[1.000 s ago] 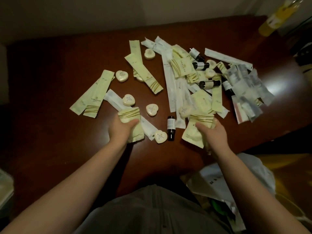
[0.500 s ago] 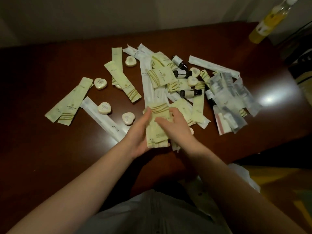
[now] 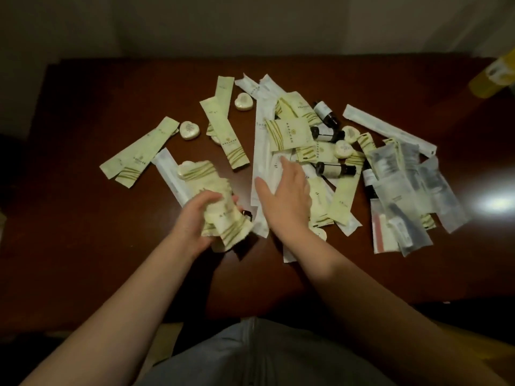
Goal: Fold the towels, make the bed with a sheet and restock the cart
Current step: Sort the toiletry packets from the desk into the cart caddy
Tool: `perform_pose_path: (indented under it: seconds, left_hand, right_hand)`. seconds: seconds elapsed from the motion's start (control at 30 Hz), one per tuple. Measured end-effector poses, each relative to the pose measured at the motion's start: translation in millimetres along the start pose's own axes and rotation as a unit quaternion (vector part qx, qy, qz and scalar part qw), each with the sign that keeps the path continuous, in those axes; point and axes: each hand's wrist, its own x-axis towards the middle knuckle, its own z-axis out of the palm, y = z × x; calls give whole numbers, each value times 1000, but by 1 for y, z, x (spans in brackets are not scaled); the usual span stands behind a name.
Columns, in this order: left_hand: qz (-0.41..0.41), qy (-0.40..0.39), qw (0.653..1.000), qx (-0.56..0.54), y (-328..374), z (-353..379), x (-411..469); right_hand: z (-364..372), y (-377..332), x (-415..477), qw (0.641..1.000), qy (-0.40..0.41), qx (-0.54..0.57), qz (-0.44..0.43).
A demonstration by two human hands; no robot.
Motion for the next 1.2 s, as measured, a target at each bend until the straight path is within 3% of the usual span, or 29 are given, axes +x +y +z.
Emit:
perform_pose_path:
  seconds: [0.07,0.13,0.2,0.27,0.5,0.67,0.87,1.2]
  left_hand:
    - [88,114,983,111,7,-24,10]
    - [152,222,940,212,11,-46,18]
    - [162,280,909,262,16,-60,27]
    - [138,289,900,295,22,-65,38]
    - [116,184,943,251,44,-43,53]
    - [120,124,938,301,60,-45,68]
    - [44,19,986,160,69,-25,82]
    - [71,25,996,48,63,-9,110]
  right_hand:
    - [7,10,18,994,14,-43,95]
    - [19,11,33,988,14,-78,135]
    - [32,1,47,986,30,-91,137]
    - [41,-12,56,984,33,-97,142]
    - [69,-28,60,986,40,-122,106]
    - [78,-44,67,988,65,-95,107]
    - [94,-62,71,991,6,-126,41]
    - [100,-61,67,998,-16,15,-59]
